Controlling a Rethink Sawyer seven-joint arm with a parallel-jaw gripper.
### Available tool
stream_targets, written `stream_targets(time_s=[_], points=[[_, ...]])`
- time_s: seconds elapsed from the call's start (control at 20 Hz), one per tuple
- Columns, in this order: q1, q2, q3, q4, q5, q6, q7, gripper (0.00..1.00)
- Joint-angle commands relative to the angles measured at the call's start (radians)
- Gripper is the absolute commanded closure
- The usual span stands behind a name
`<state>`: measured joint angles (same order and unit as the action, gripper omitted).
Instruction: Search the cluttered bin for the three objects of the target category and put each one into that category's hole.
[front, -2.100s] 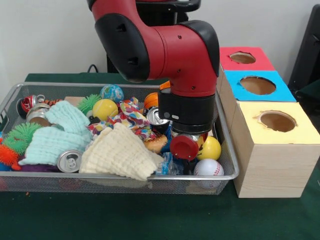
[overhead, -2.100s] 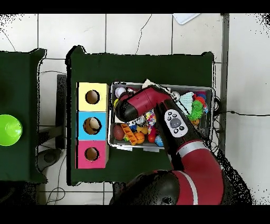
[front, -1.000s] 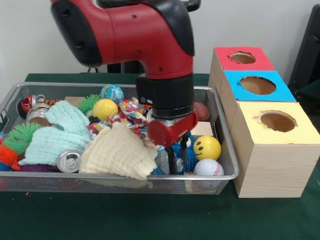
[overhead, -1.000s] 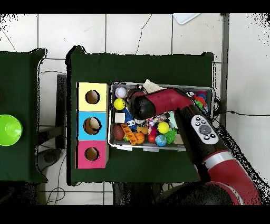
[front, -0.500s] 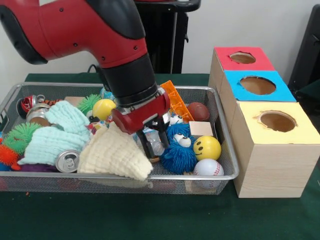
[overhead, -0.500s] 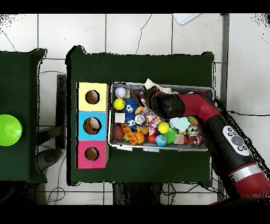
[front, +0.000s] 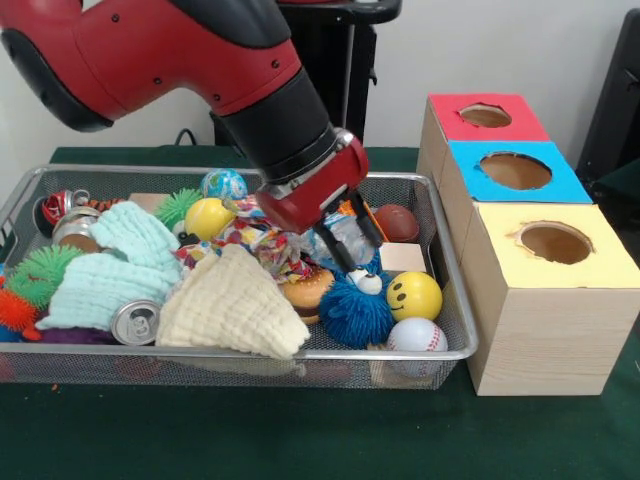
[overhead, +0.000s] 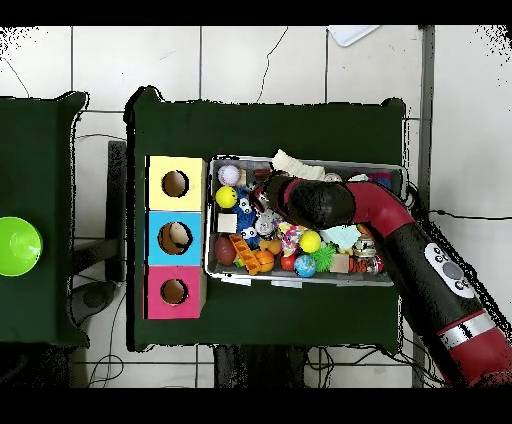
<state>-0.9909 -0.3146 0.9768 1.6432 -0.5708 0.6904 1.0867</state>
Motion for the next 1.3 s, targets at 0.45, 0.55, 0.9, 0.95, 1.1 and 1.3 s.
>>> stream_targets(time_s=[0.45, 0.55, 0.9, 0.95, 1.1, 1.3], points=[[-0.075, 0.078, 0.254, 0.21, 0.058, 0.073, -0.21, 1.0], [-0.087, 0.084, 0.28, 0.229, 0.07, 0.082, -0.206, 1.0], [-0.14, 0.12, 0.356, 0.27, 0.131, 0.128, -0.198, 1.0], [-0.147, 0.123, 0.367, 0.273, 0.138, 0.129, -0.193, 1.0], [-0.163, 0.148, 0.386, 0.283, 0.149, 0.125, -0.193, 1.0], [-0.165, 0.173, 0.37, 0.292, 0.125, 0.083, -0.171, 1.0]])
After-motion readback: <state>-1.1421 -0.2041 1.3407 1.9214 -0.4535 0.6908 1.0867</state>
